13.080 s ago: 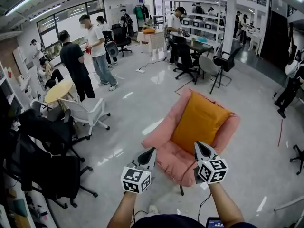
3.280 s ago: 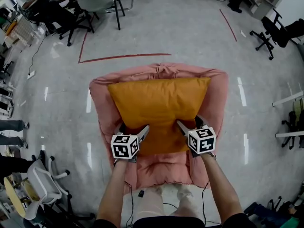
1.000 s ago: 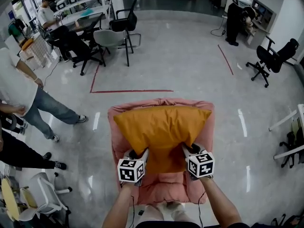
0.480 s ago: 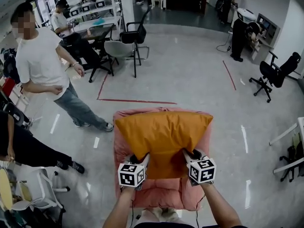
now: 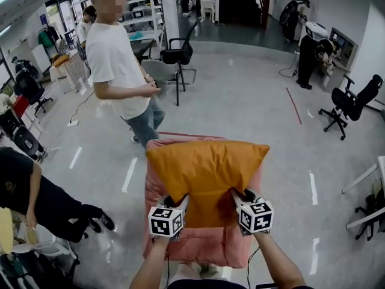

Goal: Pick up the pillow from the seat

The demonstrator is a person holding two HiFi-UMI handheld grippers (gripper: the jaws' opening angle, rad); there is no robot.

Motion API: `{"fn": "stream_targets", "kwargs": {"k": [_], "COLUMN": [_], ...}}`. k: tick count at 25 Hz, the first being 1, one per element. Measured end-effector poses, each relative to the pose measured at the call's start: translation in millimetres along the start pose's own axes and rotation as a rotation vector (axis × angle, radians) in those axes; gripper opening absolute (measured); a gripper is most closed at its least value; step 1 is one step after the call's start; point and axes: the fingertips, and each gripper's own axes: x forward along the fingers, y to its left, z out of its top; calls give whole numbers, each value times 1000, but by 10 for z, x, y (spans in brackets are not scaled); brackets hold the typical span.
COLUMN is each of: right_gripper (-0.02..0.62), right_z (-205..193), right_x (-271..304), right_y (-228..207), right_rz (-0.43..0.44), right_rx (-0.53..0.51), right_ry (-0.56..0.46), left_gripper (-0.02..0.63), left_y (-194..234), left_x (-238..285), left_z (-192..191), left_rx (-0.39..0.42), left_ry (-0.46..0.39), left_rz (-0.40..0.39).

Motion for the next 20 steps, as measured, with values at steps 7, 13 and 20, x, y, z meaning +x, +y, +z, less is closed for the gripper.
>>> {"fn": "stream_targets", "kwargs": {"k": [7, 13, 20], "right_gripper": [100, 101, 104], "right_z": [46, 159, 210], "right_x": [-359, -553, -815], "right_y": [59, 281, 376], "right_rz": [27, 63, 107], "right_rx": [-18, -36, -56], "right_ry": [-30, -54, -85], "left_gripper": [160, 161, 163], "left_y": [-275, -341, -533], "left_x": [-298, -663, -952], "left_z": [9, 89, 80], "left_rx": [1, 5, 0], "left_ry": [-39, -78, -120], "left_rz": [30, 67, 109]}}
